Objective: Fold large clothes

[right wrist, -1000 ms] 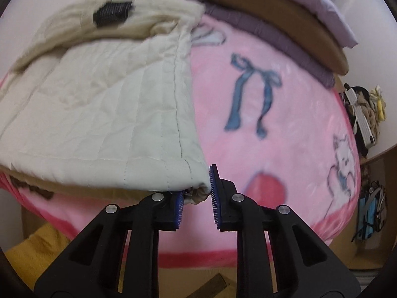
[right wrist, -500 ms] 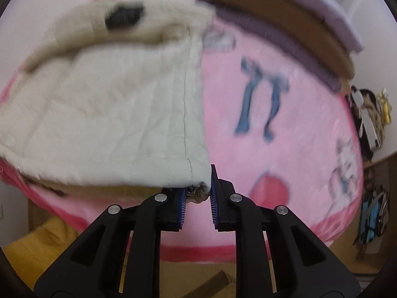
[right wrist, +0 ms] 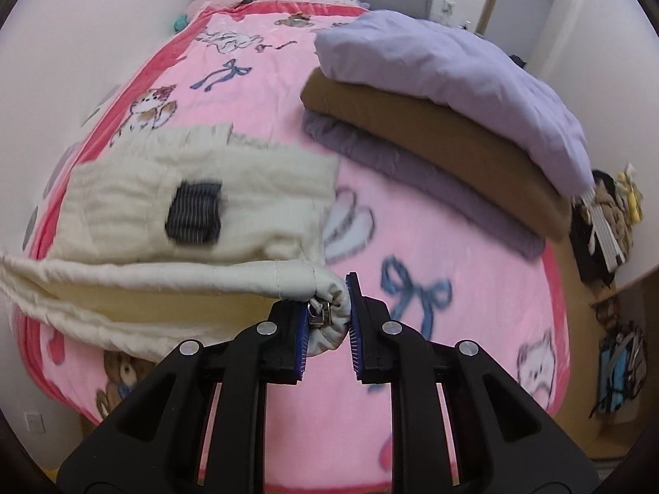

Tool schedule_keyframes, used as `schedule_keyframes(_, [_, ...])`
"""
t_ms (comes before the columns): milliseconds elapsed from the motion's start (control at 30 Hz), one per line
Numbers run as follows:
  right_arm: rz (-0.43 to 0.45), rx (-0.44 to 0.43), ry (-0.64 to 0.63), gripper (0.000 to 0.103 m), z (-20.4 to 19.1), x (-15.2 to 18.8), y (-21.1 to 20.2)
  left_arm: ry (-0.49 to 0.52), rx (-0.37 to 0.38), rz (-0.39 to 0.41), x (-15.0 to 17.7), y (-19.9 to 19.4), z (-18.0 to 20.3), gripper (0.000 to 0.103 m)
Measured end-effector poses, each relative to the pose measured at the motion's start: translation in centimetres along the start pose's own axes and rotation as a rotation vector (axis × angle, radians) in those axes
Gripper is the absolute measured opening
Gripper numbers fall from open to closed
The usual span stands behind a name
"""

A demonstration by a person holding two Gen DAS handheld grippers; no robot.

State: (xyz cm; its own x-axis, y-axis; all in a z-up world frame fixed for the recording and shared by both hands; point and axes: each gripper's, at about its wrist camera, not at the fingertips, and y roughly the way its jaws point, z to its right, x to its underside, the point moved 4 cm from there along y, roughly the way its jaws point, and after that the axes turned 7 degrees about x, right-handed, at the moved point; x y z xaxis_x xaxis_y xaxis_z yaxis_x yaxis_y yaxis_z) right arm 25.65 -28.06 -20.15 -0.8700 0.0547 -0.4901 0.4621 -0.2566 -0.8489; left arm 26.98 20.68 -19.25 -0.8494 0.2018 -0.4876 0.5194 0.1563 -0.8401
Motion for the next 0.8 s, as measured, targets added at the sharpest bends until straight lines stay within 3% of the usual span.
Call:
schedule_keyframes(300, [-0.045,-0.086,-0.071,0.016,-1.8,-12.5,6.8,0.044,0.045,-0.073,-11.2,8.8,-0.7,0.017])
schedule_keyframes(467, [-0.113,-0.093,-0.115,0.016,-3.3,-17.7,13.7,0.066,0.008,-0.163,-15.4,14.7,0.7,0.016])
schedule_keyframes(633, [-0.163,-0.096,-0.110,0.016,-4.3,-20.8,19.1,0.041,-0.013,-0.209,-18.3,19.1,1.2,0.016])
schedule_keyframes(800, [-0.270,0.014,-0.255,0.016,-7.3,-20.6,25.3,0.043,-0.040,-0.312,-19.7,24.4,2.7,0.016])
